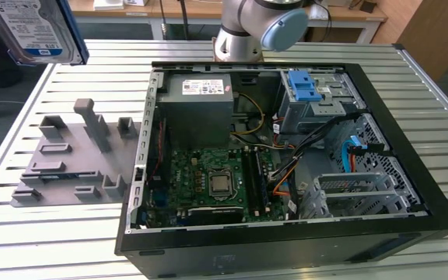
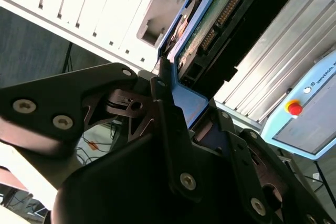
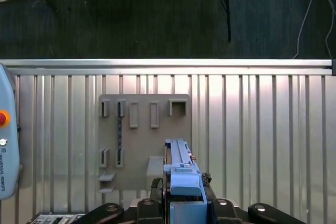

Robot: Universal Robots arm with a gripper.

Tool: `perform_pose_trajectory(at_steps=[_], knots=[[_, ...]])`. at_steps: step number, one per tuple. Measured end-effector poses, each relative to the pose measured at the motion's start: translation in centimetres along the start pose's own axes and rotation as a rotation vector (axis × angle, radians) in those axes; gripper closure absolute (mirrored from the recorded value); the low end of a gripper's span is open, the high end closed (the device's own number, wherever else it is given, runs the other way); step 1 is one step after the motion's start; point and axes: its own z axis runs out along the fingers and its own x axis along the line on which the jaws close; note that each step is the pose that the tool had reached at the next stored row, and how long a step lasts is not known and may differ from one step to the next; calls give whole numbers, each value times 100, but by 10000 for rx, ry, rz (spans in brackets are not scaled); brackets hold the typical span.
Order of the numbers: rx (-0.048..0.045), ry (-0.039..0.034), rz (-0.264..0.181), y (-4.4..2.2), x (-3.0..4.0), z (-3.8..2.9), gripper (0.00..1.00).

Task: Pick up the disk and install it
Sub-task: 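Pick up the disk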

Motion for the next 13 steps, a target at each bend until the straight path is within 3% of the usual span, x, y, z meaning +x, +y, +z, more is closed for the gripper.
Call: perform_pose_trajectory(at_steps=[13], knots=[[-11,0,1,-193,175,-7,64]])
